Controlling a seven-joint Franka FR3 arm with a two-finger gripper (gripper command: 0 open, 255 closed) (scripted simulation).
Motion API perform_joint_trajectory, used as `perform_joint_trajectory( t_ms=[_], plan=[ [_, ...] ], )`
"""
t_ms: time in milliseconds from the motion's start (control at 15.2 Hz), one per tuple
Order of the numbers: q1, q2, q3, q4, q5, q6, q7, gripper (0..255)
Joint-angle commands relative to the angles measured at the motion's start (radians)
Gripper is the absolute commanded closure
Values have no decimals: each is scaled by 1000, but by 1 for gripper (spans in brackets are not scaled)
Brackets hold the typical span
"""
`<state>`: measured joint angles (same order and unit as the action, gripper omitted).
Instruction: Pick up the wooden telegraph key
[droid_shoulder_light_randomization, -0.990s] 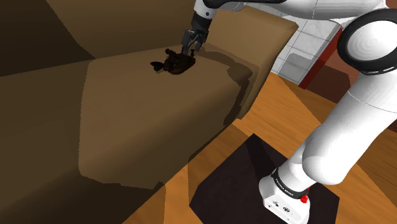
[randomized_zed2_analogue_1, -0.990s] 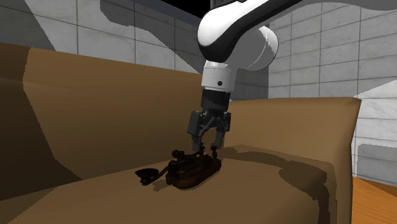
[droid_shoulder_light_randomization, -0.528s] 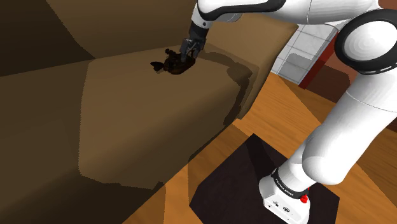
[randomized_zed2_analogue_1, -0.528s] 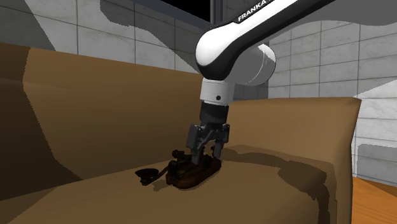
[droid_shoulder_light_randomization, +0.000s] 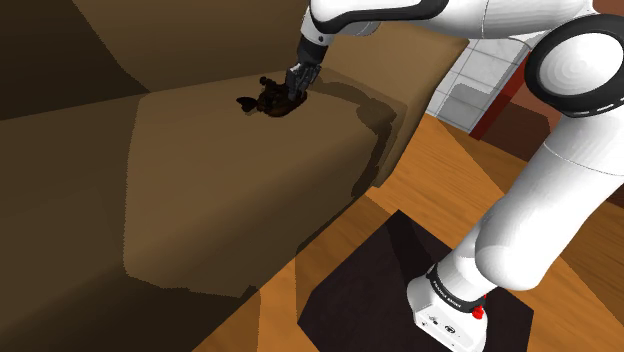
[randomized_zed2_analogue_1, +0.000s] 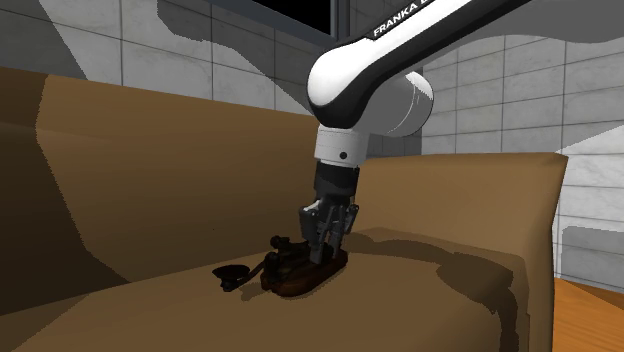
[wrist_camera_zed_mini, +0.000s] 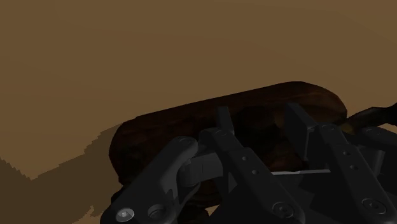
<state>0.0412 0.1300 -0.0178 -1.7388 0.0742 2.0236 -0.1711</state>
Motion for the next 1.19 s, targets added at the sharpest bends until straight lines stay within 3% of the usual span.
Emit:
perform_joint_trajectory(
  t_ms=[0, 1122],
  plan=[
    [0, 1, 0, 0, 0, 0, 0, 255],
    [-2, 2, -1, 202, -5, -200, 13, 255]
  ],
)
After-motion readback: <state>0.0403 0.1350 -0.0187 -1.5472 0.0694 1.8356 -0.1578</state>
